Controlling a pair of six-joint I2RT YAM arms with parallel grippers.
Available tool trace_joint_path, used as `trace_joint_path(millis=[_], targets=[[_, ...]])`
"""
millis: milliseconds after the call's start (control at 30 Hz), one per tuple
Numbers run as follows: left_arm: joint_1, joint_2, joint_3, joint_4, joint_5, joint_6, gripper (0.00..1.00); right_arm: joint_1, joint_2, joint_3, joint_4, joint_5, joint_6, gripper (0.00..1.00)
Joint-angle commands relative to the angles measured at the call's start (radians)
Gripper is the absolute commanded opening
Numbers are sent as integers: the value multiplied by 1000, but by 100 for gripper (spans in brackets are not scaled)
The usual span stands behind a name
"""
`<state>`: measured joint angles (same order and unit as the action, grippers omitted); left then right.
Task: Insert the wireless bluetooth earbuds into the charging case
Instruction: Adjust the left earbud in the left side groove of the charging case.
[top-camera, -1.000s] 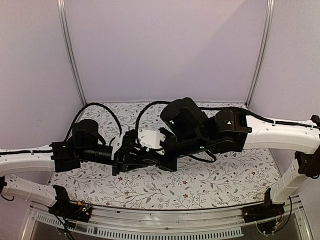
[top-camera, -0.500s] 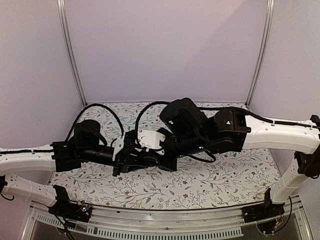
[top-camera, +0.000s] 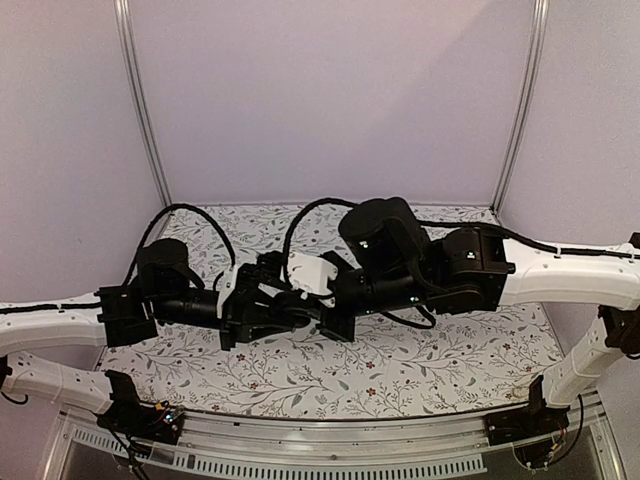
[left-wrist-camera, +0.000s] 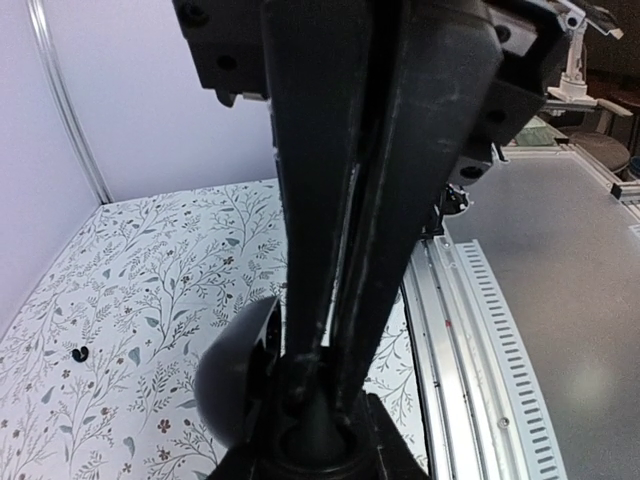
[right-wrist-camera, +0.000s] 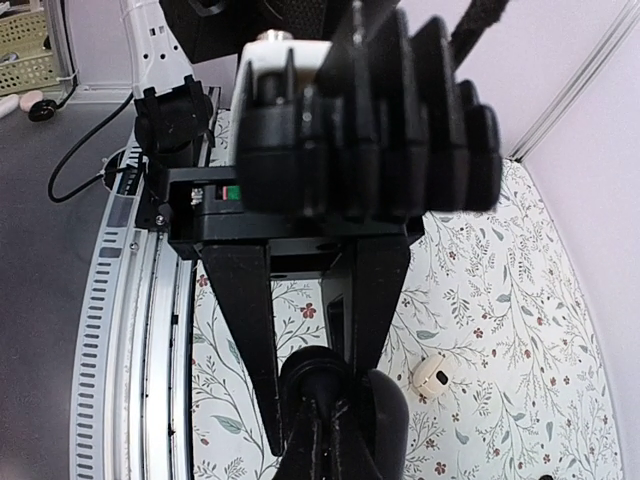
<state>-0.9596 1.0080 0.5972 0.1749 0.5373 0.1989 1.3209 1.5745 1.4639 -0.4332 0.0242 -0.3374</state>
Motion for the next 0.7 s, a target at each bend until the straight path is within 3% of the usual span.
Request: trace_joint_path(millis=[0,667], targets=[[14,-30,-7,105,39,-31,0,-9,-41,-52,67,16,12,0],[45,-88,-43,167,28,-78,0,-9,6,-106,136,-104,90,0]])
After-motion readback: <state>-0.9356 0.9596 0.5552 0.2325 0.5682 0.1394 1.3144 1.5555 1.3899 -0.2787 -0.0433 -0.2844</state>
